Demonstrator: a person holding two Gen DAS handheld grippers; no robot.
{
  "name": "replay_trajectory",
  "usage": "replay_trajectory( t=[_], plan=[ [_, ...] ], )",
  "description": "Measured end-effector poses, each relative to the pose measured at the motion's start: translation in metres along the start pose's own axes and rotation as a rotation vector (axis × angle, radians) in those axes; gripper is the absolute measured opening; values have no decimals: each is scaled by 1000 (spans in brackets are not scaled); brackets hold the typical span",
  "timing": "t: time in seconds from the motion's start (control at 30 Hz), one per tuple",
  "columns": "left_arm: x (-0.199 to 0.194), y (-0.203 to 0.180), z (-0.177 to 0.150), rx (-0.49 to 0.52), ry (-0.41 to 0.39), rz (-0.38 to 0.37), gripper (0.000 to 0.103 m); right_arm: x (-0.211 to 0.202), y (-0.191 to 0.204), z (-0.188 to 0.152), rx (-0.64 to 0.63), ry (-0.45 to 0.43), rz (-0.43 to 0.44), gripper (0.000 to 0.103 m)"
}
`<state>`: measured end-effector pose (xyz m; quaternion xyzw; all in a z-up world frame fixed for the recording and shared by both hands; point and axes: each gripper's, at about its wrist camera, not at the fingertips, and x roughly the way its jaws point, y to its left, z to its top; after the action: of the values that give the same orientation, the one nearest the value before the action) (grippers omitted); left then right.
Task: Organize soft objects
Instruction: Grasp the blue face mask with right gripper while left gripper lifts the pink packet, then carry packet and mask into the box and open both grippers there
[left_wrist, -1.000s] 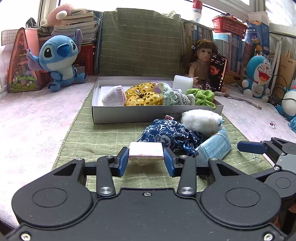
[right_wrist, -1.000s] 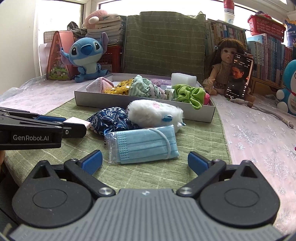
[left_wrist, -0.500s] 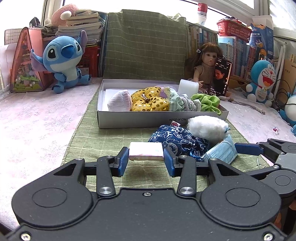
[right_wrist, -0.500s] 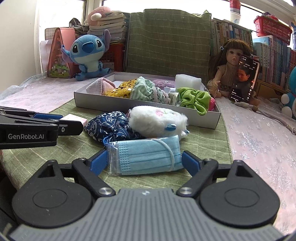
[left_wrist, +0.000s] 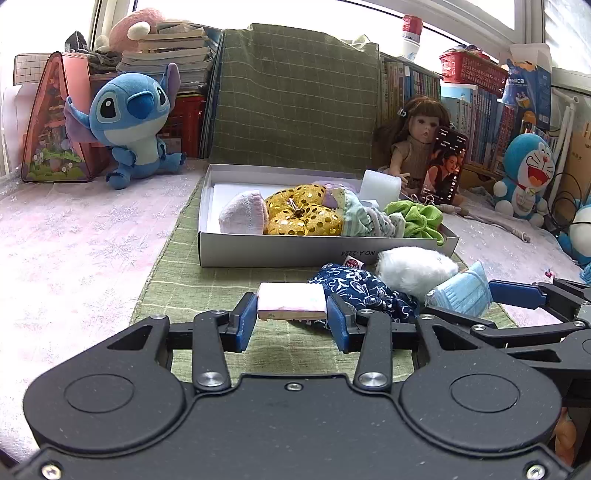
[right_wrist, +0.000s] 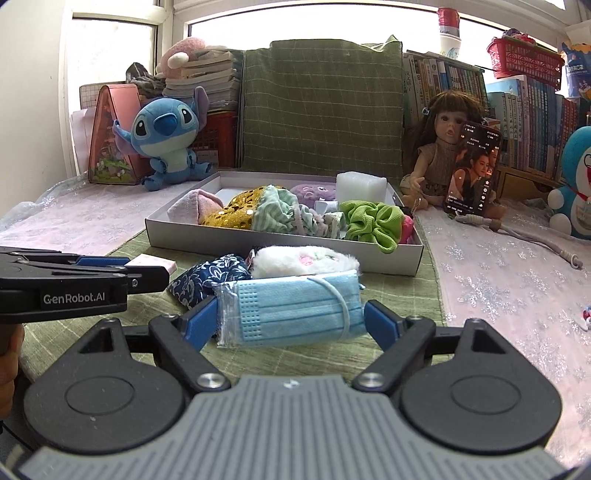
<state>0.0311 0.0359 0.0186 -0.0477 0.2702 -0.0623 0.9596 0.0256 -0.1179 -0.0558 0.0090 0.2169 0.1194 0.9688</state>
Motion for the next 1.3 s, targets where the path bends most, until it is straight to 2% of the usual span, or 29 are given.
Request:
replay_trajectory(
  t=[0.43, 0.7, 1.3],
  plan=[
    [1, 4, 28, -17, -43, -6, 40, -5, -25, 21, 127, -36, -59, 85],
    [6, 1, 47, -8, -69, -13, 40, -2, -34, 34, 162, -64, -63, 85],
    [40, 25, 91, -73, -82, -43, 40, 19, -54, 71, 202, -111, -40, 85]
  ],
)
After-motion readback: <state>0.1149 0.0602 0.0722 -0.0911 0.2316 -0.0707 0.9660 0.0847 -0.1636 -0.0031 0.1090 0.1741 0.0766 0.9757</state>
